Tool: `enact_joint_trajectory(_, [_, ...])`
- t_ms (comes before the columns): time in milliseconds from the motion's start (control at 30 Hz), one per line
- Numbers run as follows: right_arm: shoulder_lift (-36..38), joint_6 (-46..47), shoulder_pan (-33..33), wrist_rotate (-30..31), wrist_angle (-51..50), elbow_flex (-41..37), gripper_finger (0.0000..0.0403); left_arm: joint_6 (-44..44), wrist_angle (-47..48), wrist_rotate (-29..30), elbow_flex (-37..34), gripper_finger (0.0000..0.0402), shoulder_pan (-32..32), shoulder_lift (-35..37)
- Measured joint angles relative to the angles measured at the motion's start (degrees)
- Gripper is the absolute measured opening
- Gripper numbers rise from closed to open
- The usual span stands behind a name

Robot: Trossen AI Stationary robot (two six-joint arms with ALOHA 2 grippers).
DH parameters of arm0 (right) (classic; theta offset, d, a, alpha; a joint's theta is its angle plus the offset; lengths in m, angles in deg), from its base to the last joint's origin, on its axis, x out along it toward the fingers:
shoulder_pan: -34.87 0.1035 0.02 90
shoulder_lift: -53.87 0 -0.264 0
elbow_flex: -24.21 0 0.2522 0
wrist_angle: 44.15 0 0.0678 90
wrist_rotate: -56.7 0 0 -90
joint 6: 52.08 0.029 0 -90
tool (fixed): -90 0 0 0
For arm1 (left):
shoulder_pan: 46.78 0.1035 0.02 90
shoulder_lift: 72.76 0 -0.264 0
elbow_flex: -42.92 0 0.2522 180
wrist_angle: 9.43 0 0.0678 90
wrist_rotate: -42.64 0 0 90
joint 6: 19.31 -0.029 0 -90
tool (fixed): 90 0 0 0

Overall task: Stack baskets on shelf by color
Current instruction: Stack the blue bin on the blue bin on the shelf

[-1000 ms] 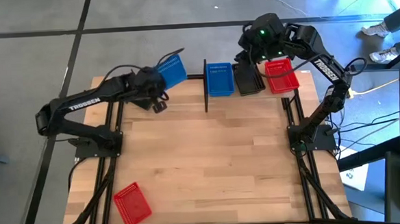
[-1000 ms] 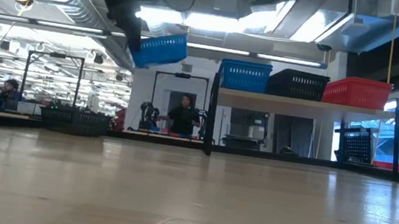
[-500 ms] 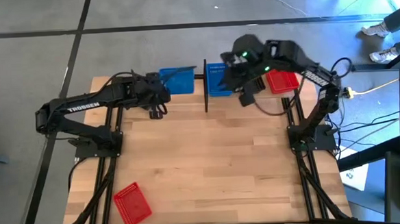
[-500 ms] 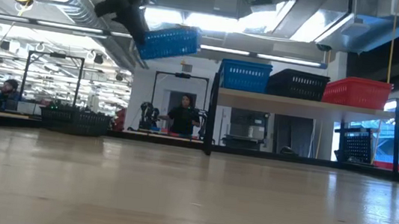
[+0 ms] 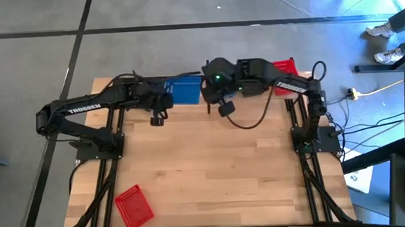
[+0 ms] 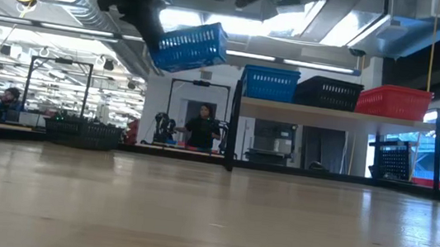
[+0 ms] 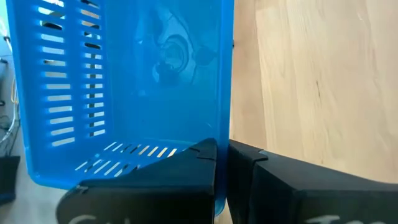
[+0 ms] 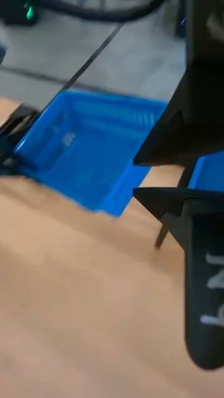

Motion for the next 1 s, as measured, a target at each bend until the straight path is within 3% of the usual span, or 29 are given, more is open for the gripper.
enact_joint_trajectory(200, [-1.2, 6.7, 0.8, 8.0, 5.5, 0.0, 0.0067, 0.9, 5.1, -0.1, 0.0, 0.0, 0.0, 0.0])
enact_joint_trajectory(467, [-1.2, 10.1, 0.8, 3.7, 5.5, 0.0, 0.0026, 1.7, 6.9, 0.6, 0.0, 0.0, -0.4, 0.0])
enact_joint_trajectory(633, [-1.2, 12.7, 0.7, 1.5, 6.1, 0.0, 0.001, 1.1, 6.9, 6.3, 0.0, 0.0, -2.5, 0.0])
enact_joint_trajectory(900, [-1.9, 18.1, 0.6, 1.5, 5.9, 0.0, 0.0073, -0.9, 6.9, 9.7, 0.0, 0.0, -7.4, 0.0])
enact_joint_trajectory(1000, [-2.3, 18.3, 0.4, 1.5, 5.6, 0.0, 0.0099, 0.2, 7.0, 13.5, 0.0, 0.0, -9.5, 0.0])
